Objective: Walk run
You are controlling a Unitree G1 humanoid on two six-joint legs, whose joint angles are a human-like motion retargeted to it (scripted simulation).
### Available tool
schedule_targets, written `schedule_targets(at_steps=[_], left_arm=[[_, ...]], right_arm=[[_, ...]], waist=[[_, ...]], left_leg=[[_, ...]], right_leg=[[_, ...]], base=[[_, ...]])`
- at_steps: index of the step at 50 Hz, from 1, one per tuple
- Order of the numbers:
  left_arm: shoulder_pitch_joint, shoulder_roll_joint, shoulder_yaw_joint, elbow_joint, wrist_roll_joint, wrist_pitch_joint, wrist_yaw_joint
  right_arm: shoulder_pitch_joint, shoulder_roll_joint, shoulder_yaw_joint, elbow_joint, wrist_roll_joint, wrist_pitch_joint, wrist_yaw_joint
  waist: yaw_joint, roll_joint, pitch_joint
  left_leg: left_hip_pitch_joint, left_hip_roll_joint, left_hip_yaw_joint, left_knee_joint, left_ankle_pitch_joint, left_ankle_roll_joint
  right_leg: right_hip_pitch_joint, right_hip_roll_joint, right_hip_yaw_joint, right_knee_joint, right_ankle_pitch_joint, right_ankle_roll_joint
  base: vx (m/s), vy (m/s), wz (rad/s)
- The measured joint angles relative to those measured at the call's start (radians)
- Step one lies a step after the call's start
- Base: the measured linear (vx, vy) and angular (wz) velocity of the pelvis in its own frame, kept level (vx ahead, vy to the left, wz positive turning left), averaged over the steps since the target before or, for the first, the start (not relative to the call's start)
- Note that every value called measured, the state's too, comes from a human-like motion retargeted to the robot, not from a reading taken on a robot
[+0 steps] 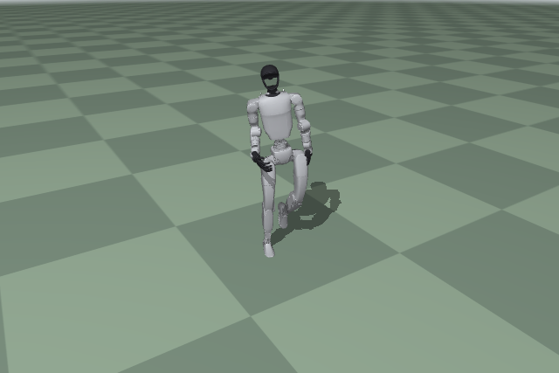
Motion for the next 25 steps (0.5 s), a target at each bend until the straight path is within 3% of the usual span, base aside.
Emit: schedule_targets(at_steps=[2, 5, 8, 10, 13, 17, 22, 23, 25], left_arm=[[0.092, 0.014, 0.014, 0.011, 0.031, 0.018, -0.044], [0.212, 0.030, 0.007, 0.011, 0.094, 0.016, -0.109], [0.302, 0.068, 0.010, 0.011, 0.126, 0.013, -0.047], [0.353, 0.088, 0.028, 0.011, 0.133, 0.005, 0.027], [0.408, 0.098, 0.075, 0.011, 0.095, -0.001, 0.084], [0.453, 0.072, 0.149, 0.011, -0.013, 0.011, 0.051], [0.465, -0.007, 0.231, 0.011, -0.193, -0.020, -0.002], [0.459, -0.024, 0.246, 0.011, -0.227, -0.043, -0.001], [0.439, -0.059, 0.271, 0.011, -0.300, -0.097, -0.004]], right_arm=[[-0.033, -0.005, 0.014, 0.018, -0.006, 0.001, -0.008], [-0.061, -0.020, 0.017, 0.018, -0.025, -0.017, -0.021], [-0.062, -0.032, 0.012, 0.005, -0.011, -0.035, -0.011], [-0.065, -0.036, -0.001, 0.004, 0.018, -0.031, -0.002], [-0.084, -0.048, -0.023, 0.011, 0.040, -0.024, 0.014], [-0.094, -0.064, -0.032, 0.008, 0.007, -0.038, 0.010], [-0.074, -0.036, -0.020, 0.017, -0.015, -0.039, 0.009], [-0.063, -0.027, -0.022, 0.018, -0.016, -0.038, 0.011], [-0.036, -0.010, -0.023, 0.019, -0.020, -0.037, 0.017]], waist=[[-0.008, -0.015, 0.007], [0.052, -0.037, 0.010], [0.135, -0.062, 0.017], [0.174, -0.075, 0.024], [0.229, -0.076, 0.042], [0.242, -0.069, 0.052], [0.260, -0.114, 0.049], [0.271, -0.118, 0.044], [0.267, -0.127, 0.024]], left_leg=[[-0.076, 0.024, 0.070, 0.076, -0.166, 0.054], [-0.210, 0.000, 0.101, 0.083, -0.257, 0.066], [-0.332, -0.022, 0.066, -0.013, -0.369, 0.054], [-0.382, 0.034, 0.125, -0.126, -0.443, 0.115], [-0.424, 0.105, 0.241, -0.360, -0.467, 0.158], [-0.451, 0.052, 0.261, -0.611, -0.513, 0.167], [-0.410, 0.014, 0.272, -0.632, -0.504, 0.202], [-0.391, 0.016, 0.275, -0.630, -0.485, 0.201], [-0.362, -0.016, 0.257, -0.630, -0.488, 0.253]], right_leg=[[0.035, 0.004, -0.019, -0.012, -0.020, -0.017], [0.081, 0.007, -0.094, -0.046, -0.039, -0.028], [0.126, 0.033, -0.143, -0.070, -0.070, -0.030], [0.162, 0.051, -0.181, -0.087, -0.095, -0.023], [0.212, 0.093, -0.228, -0.107, -0.131, -0.007], [0.279, 0.138, -0.327, -0.131, -0.150, 0.018], [0.345, 0.106, -0.375, -0.091, -0.020, 0.093], [0.356, 0.099, -0.392, -0.074, 0.038, 0.107], [0.364, 0.079, -0.408, -0.022, 0.204, 0.119]], base=[[0.42, -0.23, 1.49], [0.46, -0.21, 0.82], [0.49, -0.22, 0.66], [0.42, -0.22, 1.06], [0.60, -0.19, 0.94], [0.65, -0.14, 1.00], [0.86, -0.11, 0.46], [0.92, -0.06, 0.22], [0.94, -0.07, 0.49]])
